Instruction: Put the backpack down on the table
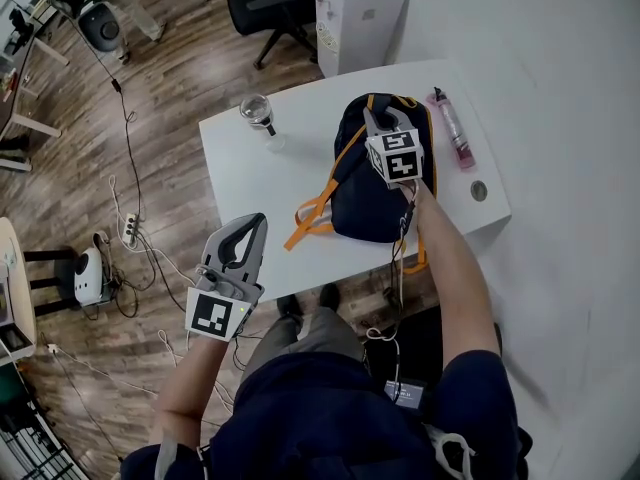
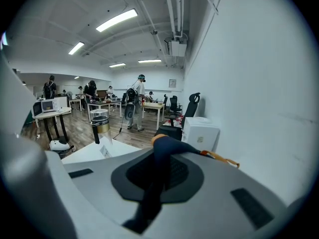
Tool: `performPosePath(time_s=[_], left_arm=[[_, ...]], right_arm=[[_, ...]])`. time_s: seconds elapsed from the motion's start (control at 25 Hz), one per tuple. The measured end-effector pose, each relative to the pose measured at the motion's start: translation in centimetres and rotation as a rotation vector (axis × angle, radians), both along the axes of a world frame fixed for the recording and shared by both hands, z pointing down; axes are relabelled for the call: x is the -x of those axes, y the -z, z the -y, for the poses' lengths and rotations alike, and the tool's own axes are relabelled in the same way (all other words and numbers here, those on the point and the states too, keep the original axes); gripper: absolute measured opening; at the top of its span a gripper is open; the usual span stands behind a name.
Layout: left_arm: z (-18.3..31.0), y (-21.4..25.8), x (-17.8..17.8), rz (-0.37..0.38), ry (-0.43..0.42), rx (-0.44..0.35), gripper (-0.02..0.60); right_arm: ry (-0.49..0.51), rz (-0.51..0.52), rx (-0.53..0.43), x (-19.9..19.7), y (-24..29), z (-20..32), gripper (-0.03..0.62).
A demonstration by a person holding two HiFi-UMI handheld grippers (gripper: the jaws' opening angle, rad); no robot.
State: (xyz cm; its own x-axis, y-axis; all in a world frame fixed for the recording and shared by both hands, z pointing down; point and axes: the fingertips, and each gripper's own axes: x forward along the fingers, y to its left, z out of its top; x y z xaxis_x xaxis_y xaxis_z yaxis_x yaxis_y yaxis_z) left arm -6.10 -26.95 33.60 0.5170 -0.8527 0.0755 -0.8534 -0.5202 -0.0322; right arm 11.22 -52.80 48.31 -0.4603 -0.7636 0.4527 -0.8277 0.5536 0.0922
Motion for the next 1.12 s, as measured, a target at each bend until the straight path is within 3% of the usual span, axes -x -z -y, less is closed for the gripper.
performPosePath(time_s=[0.52, 1.12], left_arm=[[1.9, -0.3, -0.4, -0.011, -0.013, -0.02, 0.003], [2.4, -1.3, -0.1, -0.014, -0.012, 0.013, 0.003]], right_arm=[[-0.03, -0.009, -0.009, -0.4, -4.2, 2.2, 0.008], [-0.097, -0.087, 0.083, -1.8, -9.1, 4.9, 0.008]])
